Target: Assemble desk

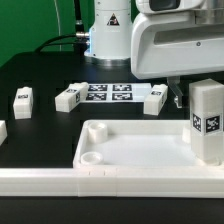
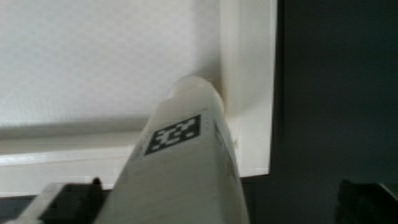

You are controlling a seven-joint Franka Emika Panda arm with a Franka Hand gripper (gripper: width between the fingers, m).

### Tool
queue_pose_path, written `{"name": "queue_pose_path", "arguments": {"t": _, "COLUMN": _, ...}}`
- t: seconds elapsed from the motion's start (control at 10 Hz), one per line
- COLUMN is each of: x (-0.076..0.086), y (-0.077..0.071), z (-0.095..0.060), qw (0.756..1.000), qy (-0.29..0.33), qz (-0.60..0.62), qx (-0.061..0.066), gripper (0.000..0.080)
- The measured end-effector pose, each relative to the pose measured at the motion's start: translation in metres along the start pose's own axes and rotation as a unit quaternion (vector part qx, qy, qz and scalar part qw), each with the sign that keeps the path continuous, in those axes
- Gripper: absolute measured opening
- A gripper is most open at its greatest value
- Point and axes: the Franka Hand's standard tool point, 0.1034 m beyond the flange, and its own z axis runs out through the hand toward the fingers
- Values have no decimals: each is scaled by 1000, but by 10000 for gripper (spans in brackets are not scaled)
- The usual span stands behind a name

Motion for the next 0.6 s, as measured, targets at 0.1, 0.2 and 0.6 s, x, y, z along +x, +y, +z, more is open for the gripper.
{"name": "queue_pose_path", "arguments": {"t": 0.1, "x": 1, "y": 1, "z": 0, "qw": 1000, "qy": 3, "qz": -26, "qx": -2, "gripper": 648}}
{"name": "queue_pose_path", "arguments": {"t": 0.2, "x": 1, "y": 1, "z": 1, "qw": 1000, "qy": 3, "qz": -29, "qx": -2, "gripper": 622}}
{"name": "queue_pose_path", "arguments": {"t": 0.6, "x": 1, "y": 2, "z": 0, "qw": 1000, "qy": 3, "qz": -28, "qx": -2, "gripper": 288}}
